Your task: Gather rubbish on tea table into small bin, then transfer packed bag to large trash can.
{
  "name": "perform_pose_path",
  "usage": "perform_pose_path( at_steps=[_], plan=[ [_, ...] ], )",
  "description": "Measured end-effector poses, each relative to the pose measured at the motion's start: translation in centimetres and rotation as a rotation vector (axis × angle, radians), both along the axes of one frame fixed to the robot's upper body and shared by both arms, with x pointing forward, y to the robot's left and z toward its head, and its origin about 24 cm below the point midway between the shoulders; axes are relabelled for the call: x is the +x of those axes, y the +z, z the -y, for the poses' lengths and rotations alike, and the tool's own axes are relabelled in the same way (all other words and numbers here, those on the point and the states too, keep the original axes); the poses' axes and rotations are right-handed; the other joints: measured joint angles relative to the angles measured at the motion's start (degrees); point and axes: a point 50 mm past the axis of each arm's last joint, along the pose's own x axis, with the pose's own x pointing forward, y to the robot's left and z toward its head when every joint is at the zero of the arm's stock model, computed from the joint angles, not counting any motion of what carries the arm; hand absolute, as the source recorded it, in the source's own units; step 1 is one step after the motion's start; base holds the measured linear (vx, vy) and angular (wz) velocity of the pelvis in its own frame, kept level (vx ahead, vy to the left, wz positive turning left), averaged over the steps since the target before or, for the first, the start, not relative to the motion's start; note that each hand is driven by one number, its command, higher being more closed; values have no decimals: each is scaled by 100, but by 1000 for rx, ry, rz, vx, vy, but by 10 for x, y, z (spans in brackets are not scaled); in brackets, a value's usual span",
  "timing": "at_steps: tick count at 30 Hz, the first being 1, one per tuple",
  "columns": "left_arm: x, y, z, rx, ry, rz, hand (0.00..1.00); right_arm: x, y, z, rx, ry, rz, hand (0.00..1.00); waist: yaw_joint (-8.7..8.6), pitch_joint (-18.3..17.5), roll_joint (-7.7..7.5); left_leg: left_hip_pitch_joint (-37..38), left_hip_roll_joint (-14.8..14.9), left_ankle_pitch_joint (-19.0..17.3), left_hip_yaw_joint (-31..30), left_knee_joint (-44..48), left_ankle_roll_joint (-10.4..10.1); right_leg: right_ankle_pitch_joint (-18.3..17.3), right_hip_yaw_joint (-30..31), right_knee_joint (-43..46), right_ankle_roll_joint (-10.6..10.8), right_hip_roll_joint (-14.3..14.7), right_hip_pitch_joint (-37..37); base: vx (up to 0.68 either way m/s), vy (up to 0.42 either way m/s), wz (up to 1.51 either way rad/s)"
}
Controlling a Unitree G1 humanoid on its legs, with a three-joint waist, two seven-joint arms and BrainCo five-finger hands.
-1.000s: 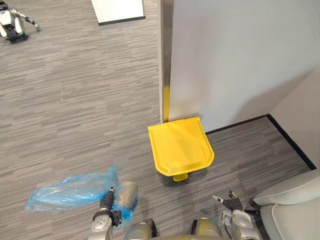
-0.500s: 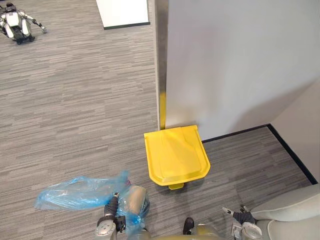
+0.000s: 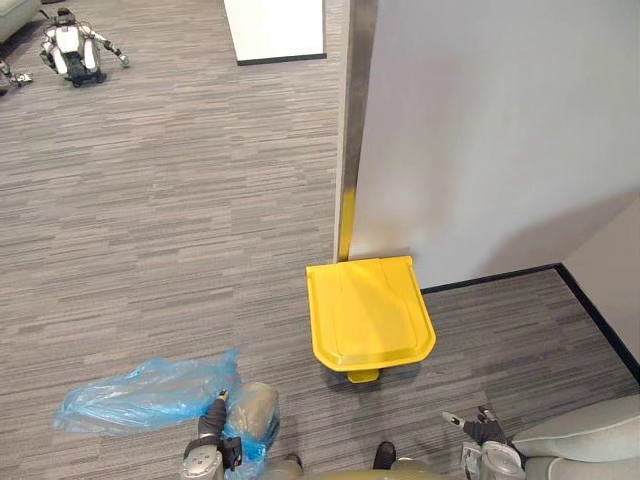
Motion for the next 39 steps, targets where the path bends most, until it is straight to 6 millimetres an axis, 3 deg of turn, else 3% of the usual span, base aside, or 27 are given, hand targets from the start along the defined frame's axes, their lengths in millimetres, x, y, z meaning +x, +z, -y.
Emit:
perform_pose_path(
  at_steps=[8,15,17,19,21,23,24,25,27,28,29,30,33,35,39],
  plan=[
    [-1,-1,2,-1,-9,-6,100,-9,-2,1,4,-19,-18,0,-9,-27,-44,-114,5,131,-253,-118,-41,9,-234,-66,-17,1,-3,-97,-19,16],
    [-9,-3,0,-1,0,-28,100,-6,-1,3,1,-27,-9,0,6,-34,-38,-144,26,54,-69,-192,-25,-80,19,69,38,-4,-230,17,5,-14],
    [-9,-3,0,-1,0,-27,100,-3,0,3,1,-26,-3,0,6,-36,-44,-212,-7,-97,56,17,43,-404,129,653,145,-135,-508,86,68,-24],
    [-10,-4,1,-2,-1,-32,100,-4,0,3,0,-28,-5,0,-16,-26,-91,-203,-140,-309,126,358,112,-846,248,1473,394,-406,-738,94,82,-8],
    [-6,-2,1,0,-4,-16,100,-5,0,3,-3,-32,-3,0,-14,19,-124,-167,-233,-766,93,837,312,-955,513,3041,632,-775,-1247,140,109,2],
    [3,4,-1,11,-8,23,100,-3,1,-3,9,-31,19,0,-2,177,-88,-40,-262,-1117,36,1296,404,-940,856,4690,1005,-873,-2100,168,94,-3],
    [4,5,-1,13,-7,24,100,-2,0,-9,26,-30,22,0,7,190,-84,50,-163,-1363,32,1552,404,-1222,884,4698,691,-639,-2328,203,58,-4],
    [5,6,-2,21,-14,27,100,-2,0,-11,30,-32,27,0,0,198,-117,94,-140,-1433,31,1612,403,-1273,877,4582,639,-539,-2419,215,23,10],
    [30,15,-2,36,-57,80,100,-7,1,-10,30,-56,35,0,-25,273,-250,167,-184,-1641,-159,1756,393,-1167,760,3729,522,-326,-2686,223,-54,55],
    [36,17,1,30,-62,98,100,-11,1,-7,26,-75,28,0,-33,265,-227,143,-186,-1694,-272,1823,356,-1126,762,3671,494,-304,-2552,385,-124,73],
    [49,24,3,31,-72,144,100,-14,0,-6,28,-124,32,0,2,231,-325,139,-254,-1777,-356,1869,236,-1044,961,3048,458,-343,-2045,359,-106,61],
    [58,29,7,25,-79,175,100,-9,3,-1,22,-149,55,0,-12,396,-280,179,-219,-1807,-376,1982,161,-855,855,3119,-2,-366,-1954,436,-95,72],
    [71,40,11,24,-95,246,100,-9,12,14,-10,-217,106,0,-8,454,-149,456,-268,-1494,-333,1872,-65,-1206,750,3573,-107,-620,-1769,249,-69,49],
    [71,41,8,28,-82,255,100,-3,16,19,-18,-229,137,0,71,400,-6,542,-144,-1483,-250,1816,-71,-1312,642,3324,-149,-516,-1576,218,-59,1],
    [71,39,16,-1,-72,257,100,8,16,9,28,-249,171,0,-3,371,-49,552,-50,-1479,-128,1727,-78,-1292,552,3054,-130,-429,-1453,54,-31,6]
  ],
)
